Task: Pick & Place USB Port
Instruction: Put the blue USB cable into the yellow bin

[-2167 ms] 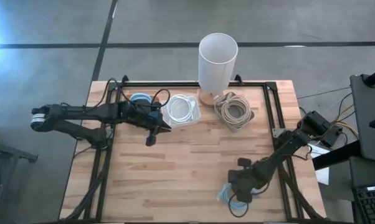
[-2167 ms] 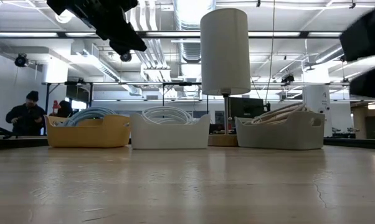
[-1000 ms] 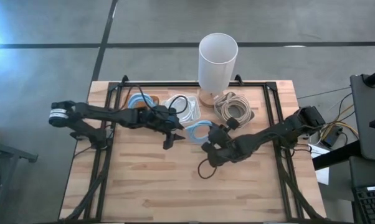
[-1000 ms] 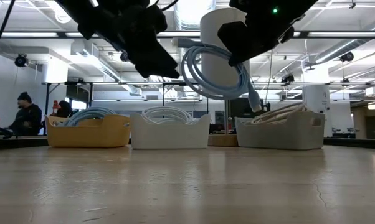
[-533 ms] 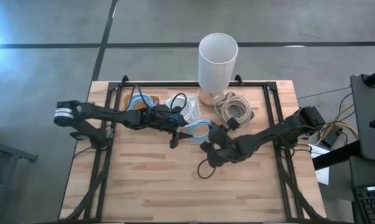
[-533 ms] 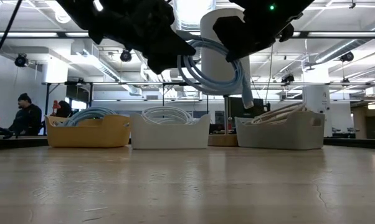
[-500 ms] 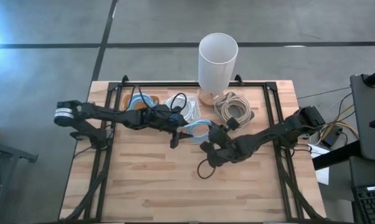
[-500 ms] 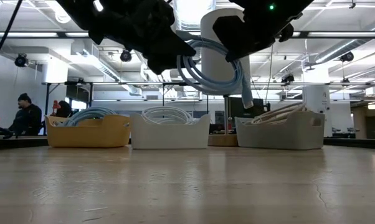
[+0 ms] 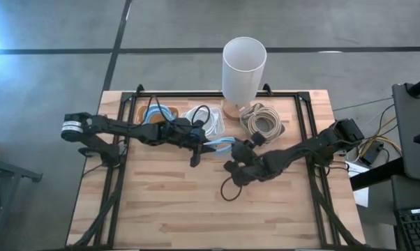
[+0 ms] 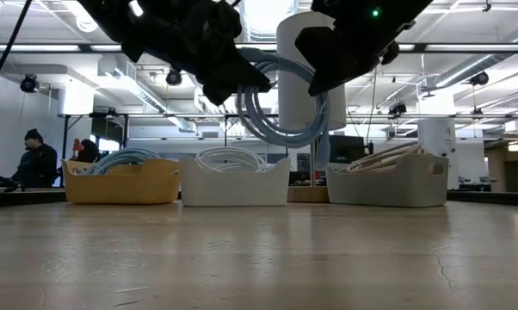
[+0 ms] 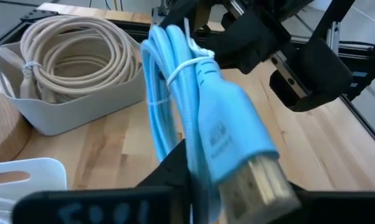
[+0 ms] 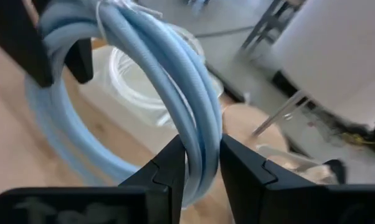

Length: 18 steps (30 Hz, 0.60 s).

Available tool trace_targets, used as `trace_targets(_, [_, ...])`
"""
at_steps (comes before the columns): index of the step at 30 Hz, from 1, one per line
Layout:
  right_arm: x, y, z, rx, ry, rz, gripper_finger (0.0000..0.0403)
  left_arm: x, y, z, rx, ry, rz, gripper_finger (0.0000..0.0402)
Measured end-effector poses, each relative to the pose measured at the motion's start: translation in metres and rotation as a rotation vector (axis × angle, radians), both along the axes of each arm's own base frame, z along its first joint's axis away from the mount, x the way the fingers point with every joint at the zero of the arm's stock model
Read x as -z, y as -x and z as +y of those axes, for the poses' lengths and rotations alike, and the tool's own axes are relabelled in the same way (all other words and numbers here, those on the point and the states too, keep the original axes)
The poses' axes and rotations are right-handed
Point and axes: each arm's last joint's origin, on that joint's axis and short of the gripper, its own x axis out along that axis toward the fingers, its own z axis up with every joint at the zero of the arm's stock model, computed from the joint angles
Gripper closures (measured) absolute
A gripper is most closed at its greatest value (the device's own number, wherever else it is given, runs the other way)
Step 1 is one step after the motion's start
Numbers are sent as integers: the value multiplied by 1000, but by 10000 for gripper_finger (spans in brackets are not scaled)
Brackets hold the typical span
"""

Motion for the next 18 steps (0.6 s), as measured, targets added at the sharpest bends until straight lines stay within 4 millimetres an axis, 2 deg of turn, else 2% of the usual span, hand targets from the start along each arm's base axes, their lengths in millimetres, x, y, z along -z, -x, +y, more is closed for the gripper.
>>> trace_targets(4, [1,0,0,-27,-53,18,291,1,0,0,1,1,7,363])
trace_targets(10, [2,-1,2,-45,-82,20,256,5,2,0,-18,37,54,361])
trace_targets(18, [5,0,9,-125,-240,58,224,7,9,-2,-37,94,140,364])
